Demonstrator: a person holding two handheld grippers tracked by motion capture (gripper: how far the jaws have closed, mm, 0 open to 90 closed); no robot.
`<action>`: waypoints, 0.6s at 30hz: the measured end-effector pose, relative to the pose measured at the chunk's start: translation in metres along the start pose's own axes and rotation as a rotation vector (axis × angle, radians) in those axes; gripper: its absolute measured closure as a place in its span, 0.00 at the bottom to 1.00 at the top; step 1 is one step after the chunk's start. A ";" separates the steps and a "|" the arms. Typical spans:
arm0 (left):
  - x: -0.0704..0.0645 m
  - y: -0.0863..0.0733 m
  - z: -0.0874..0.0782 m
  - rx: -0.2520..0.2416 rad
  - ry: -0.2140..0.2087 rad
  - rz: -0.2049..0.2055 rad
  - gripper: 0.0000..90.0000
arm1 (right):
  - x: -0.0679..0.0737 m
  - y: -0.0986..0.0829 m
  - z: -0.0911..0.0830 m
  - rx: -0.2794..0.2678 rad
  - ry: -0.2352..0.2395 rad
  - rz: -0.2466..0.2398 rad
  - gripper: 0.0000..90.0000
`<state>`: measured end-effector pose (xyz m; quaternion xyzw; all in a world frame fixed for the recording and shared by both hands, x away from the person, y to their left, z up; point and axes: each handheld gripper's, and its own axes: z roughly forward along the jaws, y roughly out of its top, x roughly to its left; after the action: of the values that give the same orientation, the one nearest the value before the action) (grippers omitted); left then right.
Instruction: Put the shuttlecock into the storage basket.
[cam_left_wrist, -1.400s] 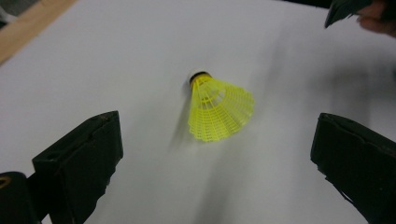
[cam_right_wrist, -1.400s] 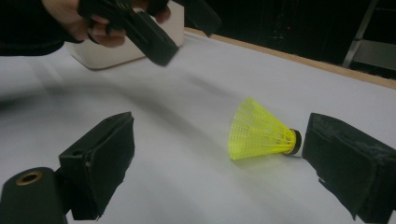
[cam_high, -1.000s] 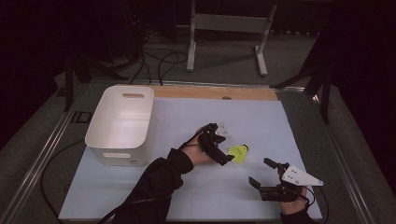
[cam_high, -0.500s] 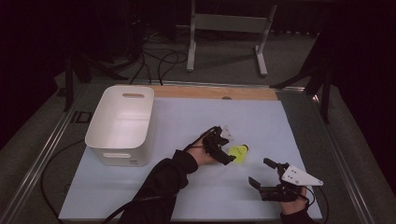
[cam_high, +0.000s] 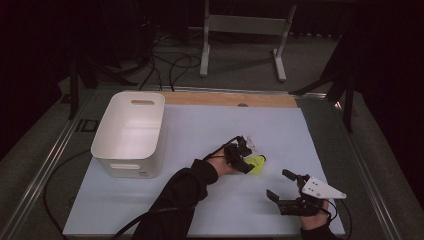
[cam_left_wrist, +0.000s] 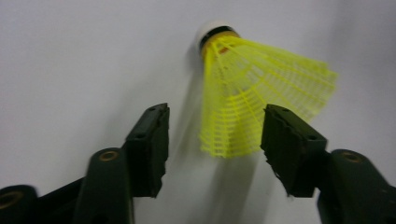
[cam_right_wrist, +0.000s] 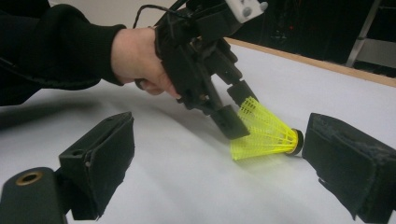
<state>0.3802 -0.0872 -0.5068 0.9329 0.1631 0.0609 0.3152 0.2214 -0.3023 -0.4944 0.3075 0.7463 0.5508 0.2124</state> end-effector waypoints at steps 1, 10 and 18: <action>0.000 0.002 0.001 0.011 0.005 0.001 0.52 | 0.000 0.000 0.000 0.000 0.000 0.001 0.10; 0.002 0.015 0.007 0.064 0.035 0.019 0.72 | 0.000 0.000 0.000 -0.002 0.001 0.002 0.10; -0.001 0.019 0.007 0.072 0.054 0.038 0.99 | -0.001 0.000 -0.001 -0.004 -0.001 0.003 0.10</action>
<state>0.3861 -0.1056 -0.5006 0.9447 0.1559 0.0859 0.2756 0.2214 -0.3035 -0.4942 0.3083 0.7447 0.5524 0.2126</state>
